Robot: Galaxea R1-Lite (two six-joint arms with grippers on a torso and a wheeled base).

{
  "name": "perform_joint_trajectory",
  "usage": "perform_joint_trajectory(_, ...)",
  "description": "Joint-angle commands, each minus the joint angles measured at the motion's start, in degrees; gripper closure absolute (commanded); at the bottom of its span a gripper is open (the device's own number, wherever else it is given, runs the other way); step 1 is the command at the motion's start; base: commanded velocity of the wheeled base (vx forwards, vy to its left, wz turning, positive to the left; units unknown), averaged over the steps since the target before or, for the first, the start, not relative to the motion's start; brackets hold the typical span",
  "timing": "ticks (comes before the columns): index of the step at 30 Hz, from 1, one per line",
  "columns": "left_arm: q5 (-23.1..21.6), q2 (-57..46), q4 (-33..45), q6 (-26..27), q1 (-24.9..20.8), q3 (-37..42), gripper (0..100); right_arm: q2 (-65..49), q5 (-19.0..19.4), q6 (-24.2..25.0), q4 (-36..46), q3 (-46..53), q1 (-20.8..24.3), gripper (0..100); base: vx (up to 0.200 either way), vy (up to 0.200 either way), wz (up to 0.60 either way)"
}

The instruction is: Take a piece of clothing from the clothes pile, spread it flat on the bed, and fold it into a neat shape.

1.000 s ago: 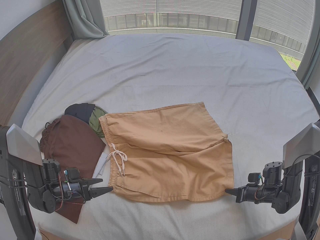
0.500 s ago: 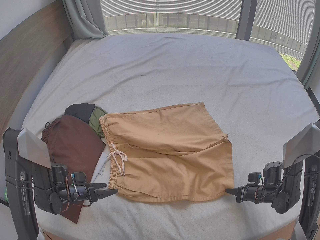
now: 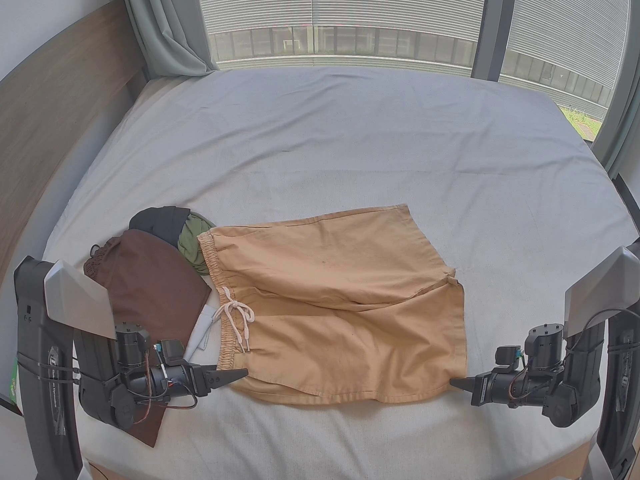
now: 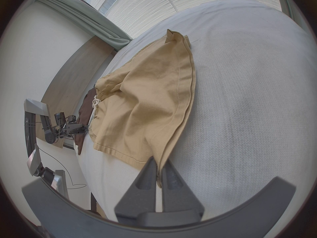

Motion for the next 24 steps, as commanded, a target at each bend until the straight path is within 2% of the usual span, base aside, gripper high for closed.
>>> perform_joint_trajectory(1, -0.03, 0.26, 0.03, -0.07, -0.69, -0.23, 0, 0.03, 0.01, 0.01, -0.04, -0.01, -0.09, 100, 0.000, 0.000, 0.00)
perform_joint_trajectory(7, 0.06, 0.35, 0.03, -0.07, -0.87, -0.31, 0, 0.03, 0.01, 0.01, -0.04, 0.08, -0.09, 100, 0.000, 0.000, 0.00)
perform_joint_trajectory(8, 0.06, 0.35, 0.03, -0.07, -0.87, -0.23, 100, 0.03, 0.01, 0.01, -0.04, 0.08, -0.17, 100, 0.000, 0.000, 0.00)
perform_joint_trajectory(16, 0.06, 0.62, 0.03, 0.19, -0.69, -0.14, 100, -0.05, 0.01, 0.01, -0.04, 0.08, -0.17, 100, 0.000, 0.000, 0.00)
perform_joint_trajectory(24, -0.30, -1.85, 0.12, 0.54, 1.07, 3.64, 100, -1.11, 0.19, -1.31, -0.04, 1.84, -0.88, 100, 0.000, 0.000, 0.00)
